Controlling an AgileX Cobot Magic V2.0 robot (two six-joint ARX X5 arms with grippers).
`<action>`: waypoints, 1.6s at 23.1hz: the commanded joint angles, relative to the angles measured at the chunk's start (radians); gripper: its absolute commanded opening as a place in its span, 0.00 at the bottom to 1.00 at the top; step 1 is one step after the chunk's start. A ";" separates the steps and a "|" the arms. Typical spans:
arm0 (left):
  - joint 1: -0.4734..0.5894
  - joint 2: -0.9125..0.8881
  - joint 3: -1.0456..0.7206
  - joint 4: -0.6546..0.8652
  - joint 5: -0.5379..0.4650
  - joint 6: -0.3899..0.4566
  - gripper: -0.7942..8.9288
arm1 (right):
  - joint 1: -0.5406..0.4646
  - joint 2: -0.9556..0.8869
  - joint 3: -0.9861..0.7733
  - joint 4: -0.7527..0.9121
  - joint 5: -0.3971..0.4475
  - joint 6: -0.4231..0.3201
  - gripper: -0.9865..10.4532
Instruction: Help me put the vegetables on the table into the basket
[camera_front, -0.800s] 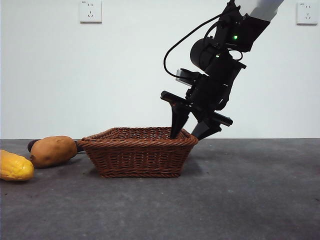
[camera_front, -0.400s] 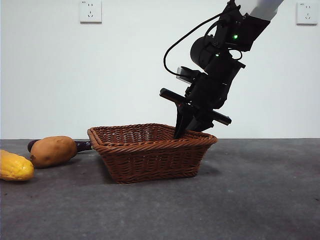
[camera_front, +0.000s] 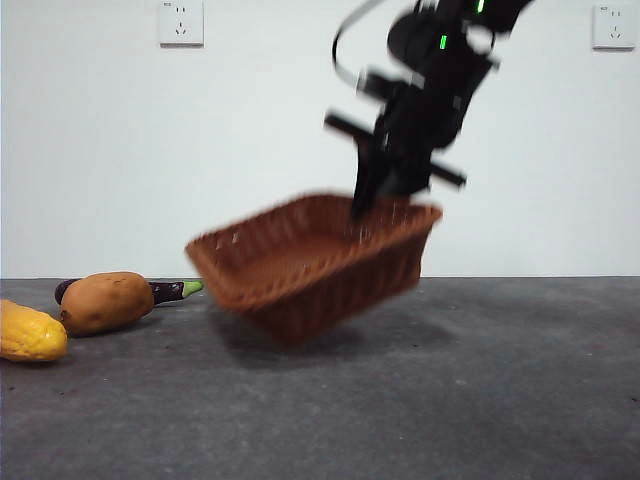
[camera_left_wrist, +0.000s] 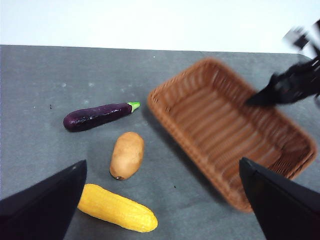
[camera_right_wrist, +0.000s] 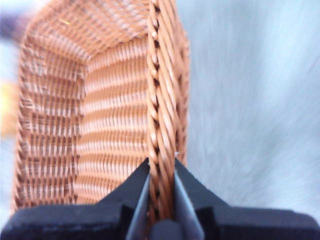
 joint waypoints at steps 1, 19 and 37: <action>-0.002 0.004 0.002 0.000 0.006 -0.002 0.70 | -0.008 -0.054 0.020 -0.023 -0.011 -0.004 0.08; -0.018 0.232 0.018 -0.099 -0.141 -0.016 0.70 | -0.014 -0.332 0.025 -0.257 0.034 -0.075 0.08; -0.086 1.039 0.349 -0.301 -0.266 -0.241 0.70 | -0.014 -0.354 0.025 -0.310 0.032 -0.140 0.08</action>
